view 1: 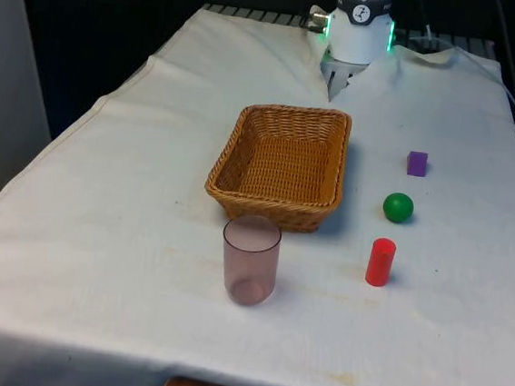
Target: Pick up the triangular block and place it into the basket.
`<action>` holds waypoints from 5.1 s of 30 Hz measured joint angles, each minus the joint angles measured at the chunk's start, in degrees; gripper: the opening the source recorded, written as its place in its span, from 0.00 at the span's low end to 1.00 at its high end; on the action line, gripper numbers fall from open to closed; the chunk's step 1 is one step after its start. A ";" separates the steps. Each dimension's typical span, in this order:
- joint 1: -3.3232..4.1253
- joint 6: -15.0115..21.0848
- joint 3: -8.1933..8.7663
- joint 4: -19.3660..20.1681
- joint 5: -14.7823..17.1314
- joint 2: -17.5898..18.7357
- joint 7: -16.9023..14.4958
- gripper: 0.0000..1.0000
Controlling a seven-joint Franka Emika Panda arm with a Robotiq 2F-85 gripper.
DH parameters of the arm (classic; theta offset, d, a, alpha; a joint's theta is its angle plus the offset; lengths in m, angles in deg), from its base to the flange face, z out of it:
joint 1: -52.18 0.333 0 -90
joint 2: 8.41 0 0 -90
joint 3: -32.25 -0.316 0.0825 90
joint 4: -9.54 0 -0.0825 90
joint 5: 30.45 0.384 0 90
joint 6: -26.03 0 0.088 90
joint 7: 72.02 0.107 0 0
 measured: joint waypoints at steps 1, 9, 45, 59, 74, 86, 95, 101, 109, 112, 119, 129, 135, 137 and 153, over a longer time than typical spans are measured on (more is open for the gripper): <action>0.00 0.00 0.00 0.00 0.00 0.00 0.00 1.00; 0.17 1.43 -2.23 3.67 -1.78 -2.23 2.86 1.00; 0.23 15.99 -10.08 21.03 -4.24 -8.65 13.46 1.00; 0.23 25.15 -10.60 30.83 -4.35 -13.01 14.15 1.00; 0.23 34.03 -13.87 36.21 -4.35 -11.57 18.39 1.00; 0.23 40.39 -15.36 35.87 -4.35 -4.30 21.37 1.00; 0.23 44.92 -15.81 36.04 -4.35 0.52 23.15 1.00; 0.23 47.56 -15.76 36.27 -4.35 2.98 23.66 1.00; 0.17 52.94 -14.84 37.47 -4.35 6.53 23.66 1.00; 0.17 54.43 -14.55 37.47 -4.35 7.96 23.66 1.00; 0.11 56.78 -13.69 37.47 -4.35 10.26 23.26 1.00; 0.11 59.70 -12.89 37.36 -4.35 13.24 23.03 1.00; 0.11 60.28 -12.32 36.55 -4.64 14.67 22.80 1.00; 0.11 60.28 -12.20 36.15 -4.76 15.13 22.80 1.00; 0.69 59.13 -13.06 34.49 -5.16 16.21 24.47 1.00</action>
